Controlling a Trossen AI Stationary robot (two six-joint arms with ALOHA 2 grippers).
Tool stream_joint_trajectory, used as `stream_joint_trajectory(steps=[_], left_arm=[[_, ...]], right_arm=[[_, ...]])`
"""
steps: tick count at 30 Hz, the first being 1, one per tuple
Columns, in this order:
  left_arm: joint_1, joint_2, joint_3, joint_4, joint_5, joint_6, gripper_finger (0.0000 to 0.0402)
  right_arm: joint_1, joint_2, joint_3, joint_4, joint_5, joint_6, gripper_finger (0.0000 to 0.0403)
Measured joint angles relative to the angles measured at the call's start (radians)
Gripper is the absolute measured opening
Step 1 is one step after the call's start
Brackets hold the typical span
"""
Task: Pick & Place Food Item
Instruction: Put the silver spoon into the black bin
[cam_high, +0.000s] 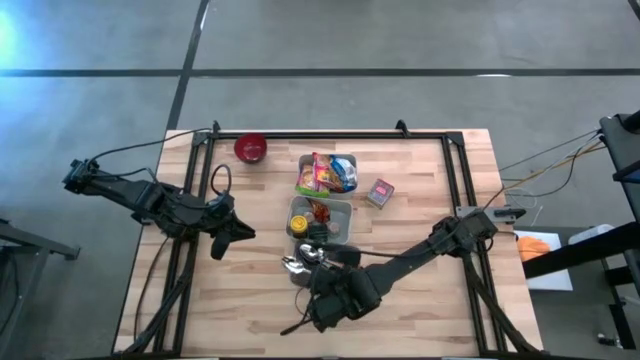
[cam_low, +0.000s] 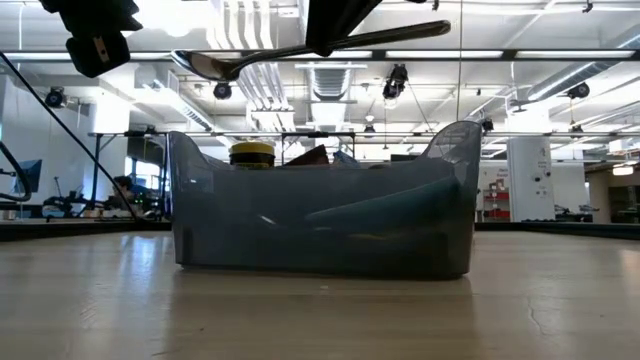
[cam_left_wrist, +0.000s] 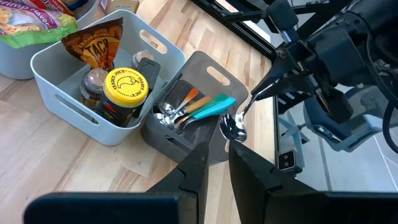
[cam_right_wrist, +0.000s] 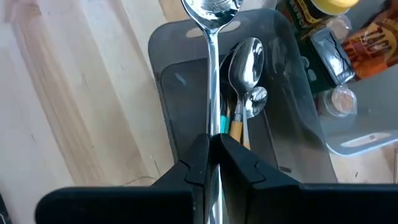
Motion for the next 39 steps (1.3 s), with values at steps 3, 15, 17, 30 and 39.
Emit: stream_joint_trajectory(steps=[3,15,17,30,39], left_arm=[[0.000,0.000,0.000,0.000,0.000,0.000,0.0067],[0.000,0.000,0.000,0.000,0.000,0.000,0.0067],[0.000,0.000,0.000,0.000,0.000,0.000,0.0067],[0.000,0.000,0.000,-0.003,0.000,0.000,0.0067],[0.000,0.000,0.000,-0.003,0.000,0.000,0.0067]], right_arm=[[-0.008,-0.008,0.000,0.001,-0.009,-0.028,0.0016],[-0.043,-0.159,-0.077,0.004,-0.081,-0.108,0.0016],[-0.047,-0.212,-0.125,0.005,-0.082,-0.099,0.0016],[-0.055,-0.714,-0.780,0.504,-0.082,0.140,0.0016],[-0.059,-0.758,-1.168,1.155,-0.083,0.271,0.0016]])
